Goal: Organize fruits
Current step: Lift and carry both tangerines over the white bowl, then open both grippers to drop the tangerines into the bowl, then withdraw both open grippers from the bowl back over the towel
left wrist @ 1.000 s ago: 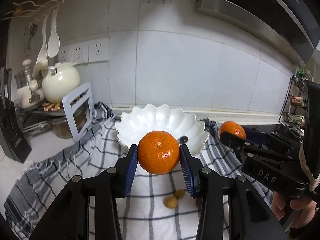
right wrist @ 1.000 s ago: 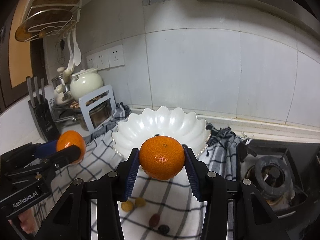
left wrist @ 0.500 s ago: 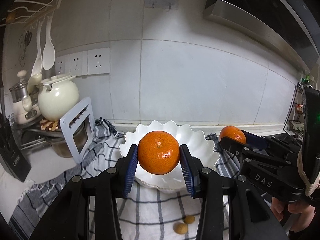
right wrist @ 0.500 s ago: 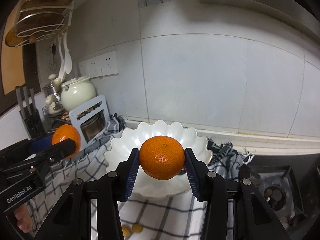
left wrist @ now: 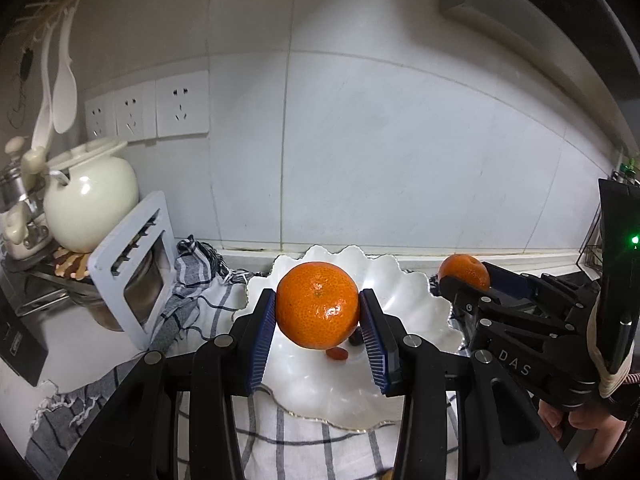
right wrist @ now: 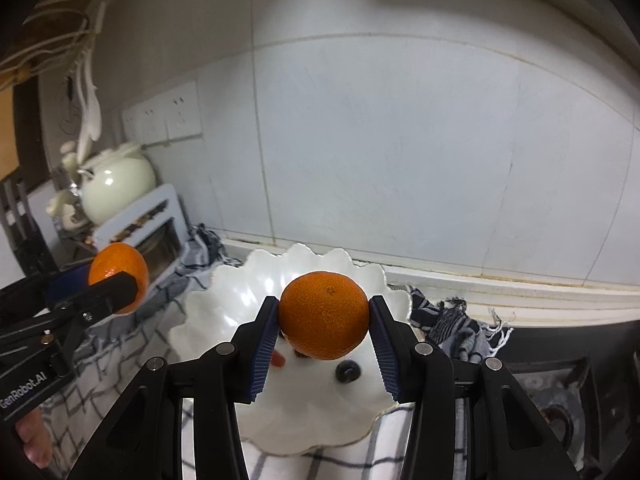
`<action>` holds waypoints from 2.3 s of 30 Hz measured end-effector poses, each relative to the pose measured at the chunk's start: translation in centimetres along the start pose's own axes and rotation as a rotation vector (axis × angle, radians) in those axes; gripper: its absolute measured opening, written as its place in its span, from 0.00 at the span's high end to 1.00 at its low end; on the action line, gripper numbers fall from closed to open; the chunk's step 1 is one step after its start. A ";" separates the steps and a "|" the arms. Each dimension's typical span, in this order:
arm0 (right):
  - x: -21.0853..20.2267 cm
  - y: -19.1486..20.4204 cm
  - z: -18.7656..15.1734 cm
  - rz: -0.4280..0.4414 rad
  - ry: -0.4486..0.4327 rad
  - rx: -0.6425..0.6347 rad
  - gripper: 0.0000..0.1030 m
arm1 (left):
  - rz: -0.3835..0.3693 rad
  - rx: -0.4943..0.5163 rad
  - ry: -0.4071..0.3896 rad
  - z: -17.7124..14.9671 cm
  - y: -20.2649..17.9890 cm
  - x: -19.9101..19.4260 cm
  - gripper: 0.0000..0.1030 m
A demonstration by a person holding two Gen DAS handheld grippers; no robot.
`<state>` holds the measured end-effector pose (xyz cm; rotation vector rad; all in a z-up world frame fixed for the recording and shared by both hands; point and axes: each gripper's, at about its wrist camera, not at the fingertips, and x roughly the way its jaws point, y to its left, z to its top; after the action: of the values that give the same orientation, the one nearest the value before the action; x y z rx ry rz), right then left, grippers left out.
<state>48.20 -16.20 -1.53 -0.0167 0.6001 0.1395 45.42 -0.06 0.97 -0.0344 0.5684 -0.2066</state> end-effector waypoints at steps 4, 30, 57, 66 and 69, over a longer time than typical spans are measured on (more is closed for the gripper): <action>2.0 -0.3 0.8 0.002 0.048 0.000 0.55 | -0.007 0.003 0.047 0.5 0.3 2.3 0.60; 13.2 -1.9 0.3 -0.029 0.348 -0.001 0.55 | 0.061 -0.030 0.360 -0.9 1.2 15.9 0.60; 6.9 -2.3 0.4 -0.070 0.254 0.012 0.48 | 0.141 0.026 0.254 0.1 0.1 9.3 0.36; 0.9 -1.4 0.2 -0.079 0.145 -0.010 0.48 | 0.140 0.068 0.153 0.2 -1.0 3.4 0.35; -1.3 -1.0 0.0 -0.083 0.105 -0.019 0.48 | 0.135 0.082 0.117 0.3 -1.3 1.4 0.35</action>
<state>47.25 -17.34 -0.77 -0.0680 0.7016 0.0643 46.52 -1.62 0.55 0.0962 0.6762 -0.1007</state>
